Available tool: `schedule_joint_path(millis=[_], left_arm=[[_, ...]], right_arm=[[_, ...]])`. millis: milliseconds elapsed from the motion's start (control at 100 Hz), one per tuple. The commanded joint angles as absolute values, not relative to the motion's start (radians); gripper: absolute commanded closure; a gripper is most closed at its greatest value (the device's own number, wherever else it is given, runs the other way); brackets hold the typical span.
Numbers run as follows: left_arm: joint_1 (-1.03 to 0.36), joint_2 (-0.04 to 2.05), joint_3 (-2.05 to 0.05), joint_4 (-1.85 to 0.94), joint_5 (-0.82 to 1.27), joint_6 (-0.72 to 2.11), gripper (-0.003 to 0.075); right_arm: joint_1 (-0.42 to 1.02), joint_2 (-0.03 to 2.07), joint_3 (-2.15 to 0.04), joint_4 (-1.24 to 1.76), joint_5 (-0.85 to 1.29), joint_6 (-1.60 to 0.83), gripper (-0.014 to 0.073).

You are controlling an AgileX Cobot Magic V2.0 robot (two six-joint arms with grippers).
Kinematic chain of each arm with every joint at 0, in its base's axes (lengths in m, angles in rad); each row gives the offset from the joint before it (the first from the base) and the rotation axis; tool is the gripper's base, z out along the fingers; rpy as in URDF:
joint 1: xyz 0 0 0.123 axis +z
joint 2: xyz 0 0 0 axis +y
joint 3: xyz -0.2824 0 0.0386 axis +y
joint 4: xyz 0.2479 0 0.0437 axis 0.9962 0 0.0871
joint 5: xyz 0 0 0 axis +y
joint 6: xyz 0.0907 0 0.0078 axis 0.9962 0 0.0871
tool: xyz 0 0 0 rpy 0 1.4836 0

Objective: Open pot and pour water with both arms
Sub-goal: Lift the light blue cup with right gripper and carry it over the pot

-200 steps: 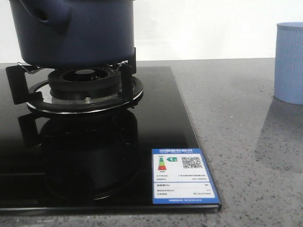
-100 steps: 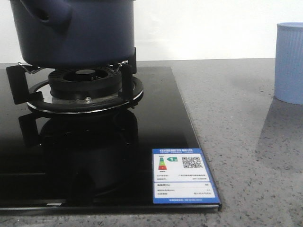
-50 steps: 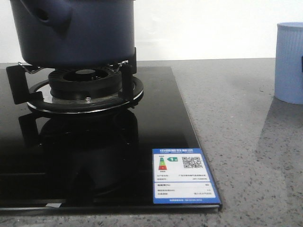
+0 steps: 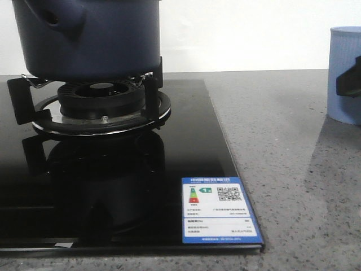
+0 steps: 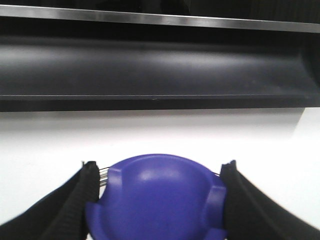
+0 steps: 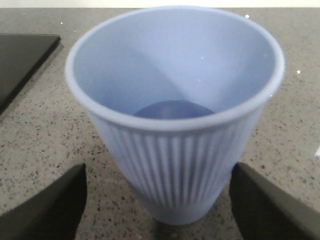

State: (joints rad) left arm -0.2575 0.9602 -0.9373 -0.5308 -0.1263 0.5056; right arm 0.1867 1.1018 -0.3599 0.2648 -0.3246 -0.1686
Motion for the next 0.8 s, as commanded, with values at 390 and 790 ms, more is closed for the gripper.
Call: schedule_joint_path(millis=[390, 790], left_arm=[[-0.255, 0.939, -0.974, -0.52, -0.212, 0.506, 0.0404], [-0.255, 0.939, -0.974, -0.52, -0.212, 0.506, 0.0404]], right_arm=[[0.191, 1.217, -0.421, 0.269, -0.517, -0.165, 0.0061], [0.191, 1.288, -0.476, 0.269, -0.536, -0.165, 0.0083]])
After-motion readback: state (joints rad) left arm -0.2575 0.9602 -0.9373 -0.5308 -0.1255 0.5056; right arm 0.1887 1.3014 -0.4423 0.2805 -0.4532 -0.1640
